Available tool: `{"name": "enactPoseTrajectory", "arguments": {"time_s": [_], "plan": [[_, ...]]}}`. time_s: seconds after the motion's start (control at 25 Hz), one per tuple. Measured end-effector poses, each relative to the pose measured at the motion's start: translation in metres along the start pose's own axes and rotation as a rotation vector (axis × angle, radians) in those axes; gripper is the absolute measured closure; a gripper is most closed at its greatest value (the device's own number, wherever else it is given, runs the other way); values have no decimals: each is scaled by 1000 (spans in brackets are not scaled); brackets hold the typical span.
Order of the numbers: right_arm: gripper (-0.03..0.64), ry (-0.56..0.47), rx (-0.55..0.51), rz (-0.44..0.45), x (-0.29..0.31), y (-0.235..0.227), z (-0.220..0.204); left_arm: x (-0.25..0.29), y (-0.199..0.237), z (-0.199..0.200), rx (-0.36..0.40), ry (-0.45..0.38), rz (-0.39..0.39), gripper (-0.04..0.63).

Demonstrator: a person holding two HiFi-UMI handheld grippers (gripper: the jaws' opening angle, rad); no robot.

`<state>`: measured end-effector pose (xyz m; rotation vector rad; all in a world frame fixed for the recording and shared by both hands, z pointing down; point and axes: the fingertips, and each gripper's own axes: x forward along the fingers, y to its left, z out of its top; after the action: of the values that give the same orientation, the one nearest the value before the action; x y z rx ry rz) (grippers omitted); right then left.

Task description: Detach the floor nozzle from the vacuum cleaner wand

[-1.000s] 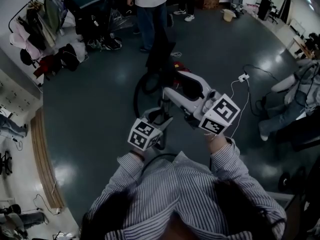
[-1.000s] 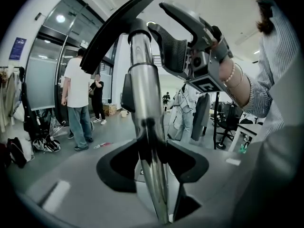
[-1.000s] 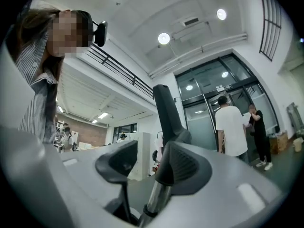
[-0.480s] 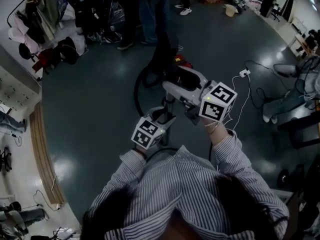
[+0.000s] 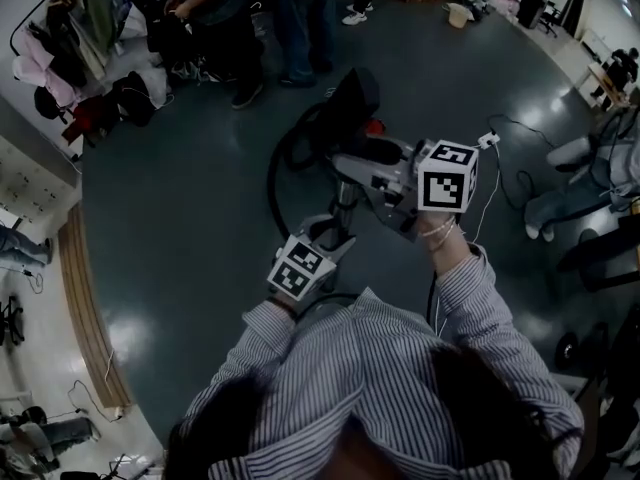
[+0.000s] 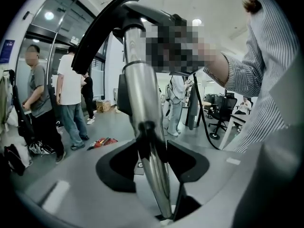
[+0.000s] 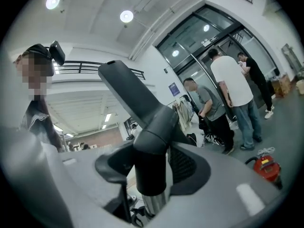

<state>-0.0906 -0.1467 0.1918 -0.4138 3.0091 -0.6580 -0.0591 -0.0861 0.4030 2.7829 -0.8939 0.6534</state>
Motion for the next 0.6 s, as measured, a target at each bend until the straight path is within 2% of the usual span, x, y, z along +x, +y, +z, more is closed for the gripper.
{"name": "enactPoseTrajectory", "arguments": {"time_s": [0.2,0.36,0.48,0.6], "plan": [[410,34,-55,47,0,10,-5,-4,-2,-10,-34,-22,-25,400],[411,56,-166,88,-5,19,-2,-4,-6,-4,-47,-67,-47,403],[411,20,-220,49,-8,22,5,-3,-6,-2,-48,-63,-24,403],[411,-58,-195,13,-12,22,14,-4,-7,9,-61,-87,-31,405]]}}
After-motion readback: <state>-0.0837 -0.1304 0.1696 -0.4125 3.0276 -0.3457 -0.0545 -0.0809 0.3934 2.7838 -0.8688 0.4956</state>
